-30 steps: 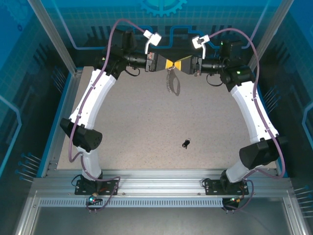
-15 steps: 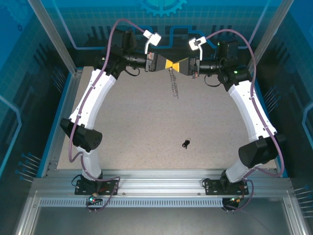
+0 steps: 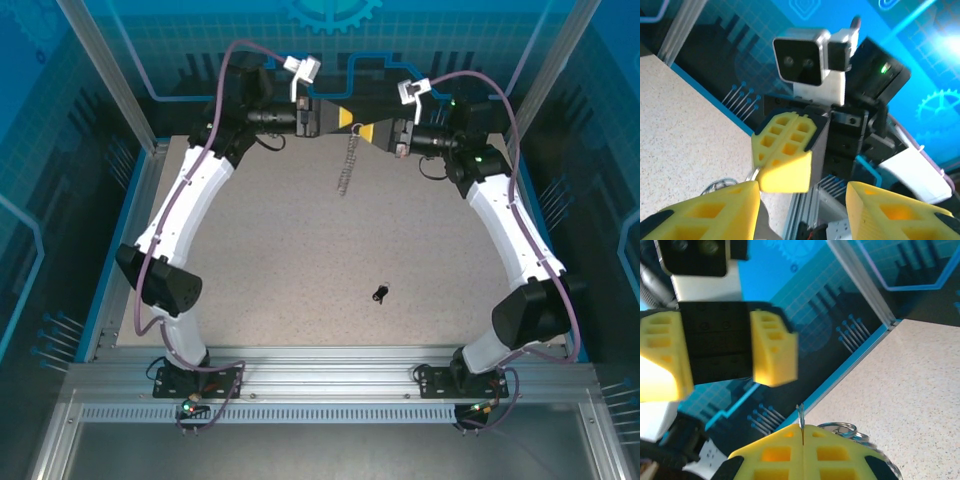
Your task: Put the keys on the keyring
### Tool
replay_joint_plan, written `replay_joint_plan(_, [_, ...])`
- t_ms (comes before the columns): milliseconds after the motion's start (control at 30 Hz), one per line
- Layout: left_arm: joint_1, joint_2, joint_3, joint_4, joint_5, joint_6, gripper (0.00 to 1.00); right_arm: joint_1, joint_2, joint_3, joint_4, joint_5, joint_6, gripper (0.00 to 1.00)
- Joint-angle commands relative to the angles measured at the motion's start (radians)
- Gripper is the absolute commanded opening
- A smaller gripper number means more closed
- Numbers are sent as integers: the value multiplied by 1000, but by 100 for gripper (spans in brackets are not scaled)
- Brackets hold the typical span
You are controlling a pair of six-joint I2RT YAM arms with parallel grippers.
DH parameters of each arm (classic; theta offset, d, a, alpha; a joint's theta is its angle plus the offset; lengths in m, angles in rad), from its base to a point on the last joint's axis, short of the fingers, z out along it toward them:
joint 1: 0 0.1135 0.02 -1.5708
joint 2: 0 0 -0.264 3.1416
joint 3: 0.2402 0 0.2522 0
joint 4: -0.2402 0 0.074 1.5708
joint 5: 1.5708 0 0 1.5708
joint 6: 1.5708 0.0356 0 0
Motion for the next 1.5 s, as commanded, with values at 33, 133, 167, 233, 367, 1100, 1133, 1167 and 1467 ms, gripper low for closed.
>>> replay_joint_plan(33, [24,-91,-70,278,-70,-246,51,-19,-49,-46,285,78,199,0])
replay_joint_plan(133, [26,-96,-101,357,-77,-333,49,-16,-56,-68,380,115,275,0])
replay_joint_plan(167, [26,-97,-113,382,-78,-366,48,-13,-59,-74,421,135,302,0])
replay_joint_plan(233, [24,-97,-148,462,-78,-434,46,-7,-61,-87,484,162,356,0])
replay_joint_plan(367, [19,-89,-204,601,-89,-544,40,14,-63,-100,572,221,438,0])
replay_joint_plan(1100, [-21,-31,-189,682,-103,-584,35,97,-17,-62,683,273,577,0])
replay_joint_plan(1133, [-21,-31,-189,683,-105,-584,35,100,-15,-59,680,270,575,0])
replay_joint_plan(1167, [-21,-30,-187,683,-104,-584,35,103,-15,-58,680,270,576,0])
replay_joint_plan(1467, [-24,-32,-187,684,-97,-583,24,112,-19,-64,670,272,567,0])
